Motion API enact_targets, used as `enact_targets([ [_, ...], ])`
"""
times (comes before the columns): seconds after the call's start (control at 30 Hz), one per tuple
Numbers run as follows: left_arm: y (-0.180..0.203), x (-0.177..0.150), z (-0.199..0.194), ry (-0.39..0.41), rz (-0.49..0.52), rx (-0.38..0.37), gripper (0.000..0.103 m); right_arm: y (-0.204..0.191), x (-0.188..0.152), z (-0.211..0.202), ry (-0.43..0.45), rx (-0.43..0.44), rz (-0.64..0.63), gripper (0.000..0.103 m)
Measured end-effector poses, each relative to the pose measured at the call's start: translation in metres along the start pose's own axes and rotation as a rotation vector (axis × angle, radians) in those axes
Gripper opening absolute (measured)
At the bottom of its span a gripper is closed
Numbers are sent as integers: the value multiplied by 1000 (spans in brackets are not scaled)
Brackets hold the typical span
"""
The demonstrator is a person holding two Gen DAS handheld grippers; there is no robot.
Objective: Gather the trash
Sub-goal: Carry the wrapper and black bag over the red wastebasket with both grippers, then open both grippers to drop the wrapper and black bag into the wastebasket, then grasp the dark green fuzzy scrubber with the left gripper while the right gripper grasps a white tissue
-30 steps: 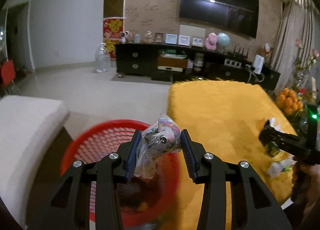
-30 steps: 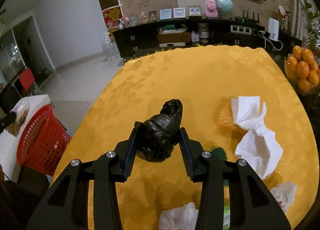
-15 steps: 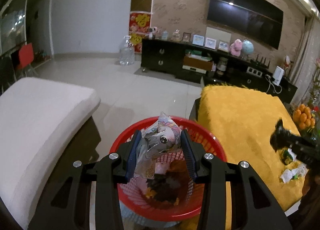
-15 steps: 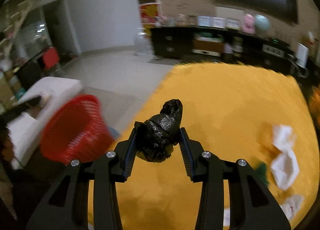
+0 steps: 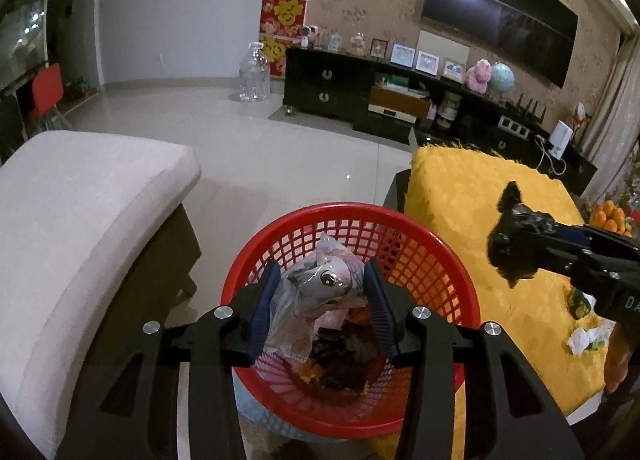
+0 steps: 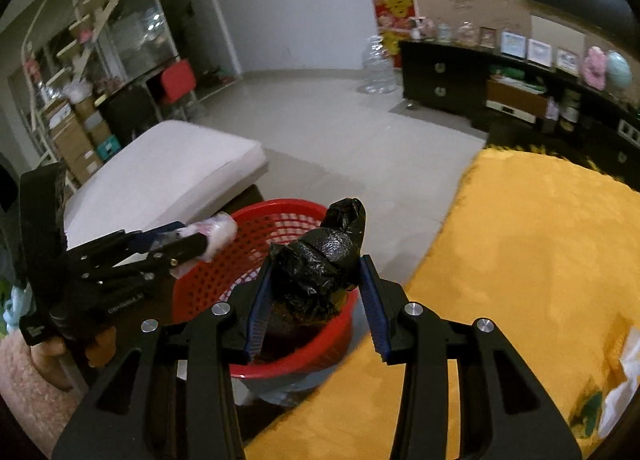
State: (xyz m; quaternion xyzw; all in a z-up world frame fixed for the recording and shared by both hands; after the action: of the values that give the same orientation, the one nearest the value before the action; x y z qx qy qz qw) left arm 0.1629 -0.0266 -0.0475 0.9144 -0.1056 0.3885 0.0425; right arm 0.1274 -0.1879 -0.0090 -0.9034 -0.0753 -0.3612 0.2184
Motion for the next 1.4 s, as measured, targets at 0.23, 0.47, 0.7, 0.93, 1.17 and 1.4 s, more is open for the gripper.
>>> enact_targets([
  [0.23,-8,-1,4,-17,-12,-10,64,-5,6,18,-20,41,9,60],
  [0.47,-17,0,-2,-19,-52,-7,77,-2,2,8,10,49,22,65],
  [0.7,-1,0,-13,3,-10,2,79,12,-9,-25,72,-35,14,71],
  [0.93,36,-1,-22,10,27,-43,80,46,-40,-65,97,-160,52,74],
  [1.17,100,-8,-28,7,119,-137,81,98,-86,-129,141,-329,138,76],
  [1.4,180,-19,-30,3,244,-225,81,167,-136,-203,210,-540,262,78],
])
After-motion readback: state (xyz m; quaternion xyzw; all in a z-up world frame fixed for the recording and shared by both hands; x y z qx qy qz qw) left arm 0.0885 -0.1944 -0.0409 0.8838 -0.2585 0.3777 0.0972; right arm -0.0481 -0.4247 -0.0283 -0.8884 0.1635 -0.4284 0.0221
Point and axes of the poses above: each gripper's, at about its wrist camera, not at the fingertips, and z roughly the way its jaws point, y to its right, x to its top, the point moved 2 cm from there along z, roughly the way its jaws point, and after that the axes turned 10 degrees about x, right-handed, at the moved point
